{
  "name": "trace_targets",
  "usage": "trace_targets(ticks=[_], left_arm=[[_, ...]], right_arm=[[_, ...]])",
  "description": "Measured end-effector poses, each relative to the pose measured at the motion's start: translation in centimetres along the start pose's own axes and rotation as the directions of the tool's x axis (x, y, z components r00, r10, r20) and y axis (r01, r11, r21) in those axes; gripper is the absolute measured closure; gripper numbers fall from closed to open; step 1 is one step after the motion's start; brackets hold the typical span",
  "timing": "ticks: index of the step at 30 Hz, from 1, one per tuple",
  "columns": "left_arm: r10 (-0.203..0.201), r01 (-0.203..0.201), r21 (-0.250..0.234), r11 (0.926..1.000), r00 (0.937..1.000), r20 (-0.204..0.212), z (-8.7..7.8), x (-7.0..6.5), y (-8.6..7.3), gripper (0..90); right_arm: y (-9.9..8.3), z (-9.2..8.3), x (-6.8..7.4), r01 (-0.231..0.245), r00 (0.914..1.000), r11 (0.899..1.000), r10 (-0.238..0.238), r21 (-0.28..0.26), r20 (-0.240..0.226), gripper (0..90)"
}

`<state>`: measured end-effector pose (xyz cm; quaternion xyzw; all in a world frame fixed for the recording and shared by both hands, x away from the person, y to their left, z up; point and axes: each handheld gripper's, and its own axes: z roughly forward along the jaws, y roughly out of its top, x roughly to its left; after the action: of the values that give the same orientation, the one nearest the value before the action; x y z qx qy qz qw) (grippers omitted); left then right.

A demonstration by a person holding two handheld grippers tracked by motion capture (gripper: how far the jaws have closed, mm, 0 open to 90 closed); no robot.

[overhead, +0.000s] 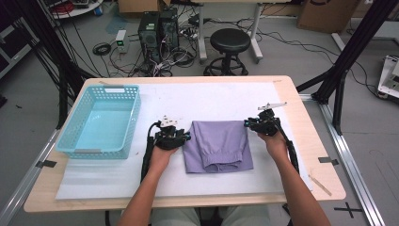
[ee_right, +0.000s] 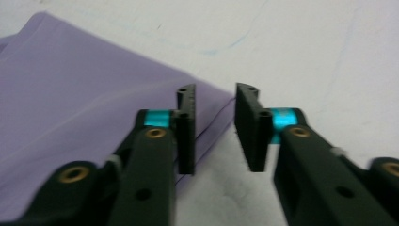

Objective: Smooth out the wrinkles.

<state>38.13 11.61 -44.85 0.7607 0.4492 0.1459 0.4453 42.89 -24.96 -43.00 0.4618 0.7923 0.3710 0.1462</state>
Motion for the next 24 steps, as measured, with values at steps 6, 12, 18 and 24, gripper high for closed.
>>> trace_targets(ticks=[6, 12, 18, 24], left_arm=[[-0.007, 0.008, 0.036, 0.9993, 0.9987, -0.05, 0.4, 0.0, 0.0, 87.6], [-0.015, 0.018, 0.033, 0.9993, 0.996, -0.088, 0.4, 0.1, 0.1, 88.6], [-0.03, 0.032, 0.03, 0.9991, 0.9979, -0.057, 0.2, 0.2, 0.1, 79.8], [-0.025, 0.025, -0.002, 0.9997, 0.9988, -0.043, -1.0, 0.1, 0.0, 57.6]], right_arm=[[-0.5, 1.3, 0.5, 0.001, 0.9999, 0.997, 0.0, 0.073, -0.011, 78.9], [-0.4, 1.3, 0.7, 0.026, 0.9994, 0.998, -0.027, 0.057, 0.021, 88.8], [-0.4, 1.4, 0.6, 0.002, 0.9992, 1.0, -0.003, 0.02, 0.039, 87.8], [-0.7, -0.2, 0.7, -0.023, 0.9995, 1.0, 0.023, -0.02, 0.023, 62.4]])
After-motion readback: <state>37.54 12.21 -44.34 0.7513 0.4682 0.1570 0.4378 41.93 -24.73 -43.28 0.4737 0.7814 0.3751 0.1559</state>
